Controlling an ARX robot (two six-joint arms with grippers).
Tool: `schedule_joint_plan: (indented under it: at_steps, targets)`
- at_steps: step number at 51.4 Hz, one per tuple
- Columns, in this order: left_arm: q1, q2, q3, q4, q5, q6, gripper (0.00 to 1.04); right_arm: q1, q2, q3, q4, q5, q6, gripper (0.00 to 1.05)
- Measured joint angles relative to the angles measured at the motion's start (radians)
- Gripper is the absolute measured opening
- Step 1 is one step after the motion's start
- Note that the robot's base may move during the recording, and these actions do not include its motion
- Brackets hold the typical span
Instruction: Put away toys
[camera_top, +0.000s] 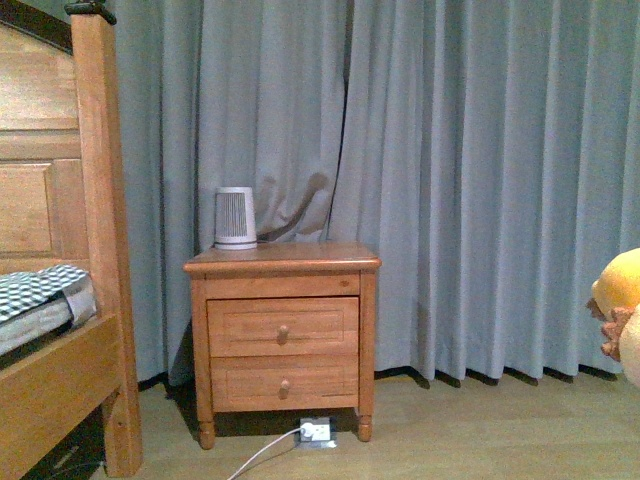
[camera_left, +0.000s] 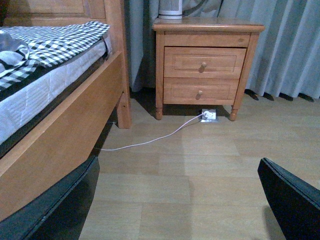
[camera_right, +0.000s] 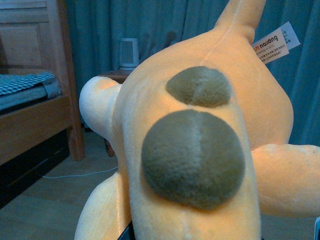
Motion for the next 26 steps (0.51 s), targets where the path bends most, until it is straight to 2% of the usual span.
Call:
schedule_joint_plan:
  at_steps: [26]
  targets:
    - [0.000, 0.000, 0.000, 0.000, 0.000, 0.000, 0.98, 0.000, 0.000, 0.000, 0.000, 0.000, 0.000, 0.08]
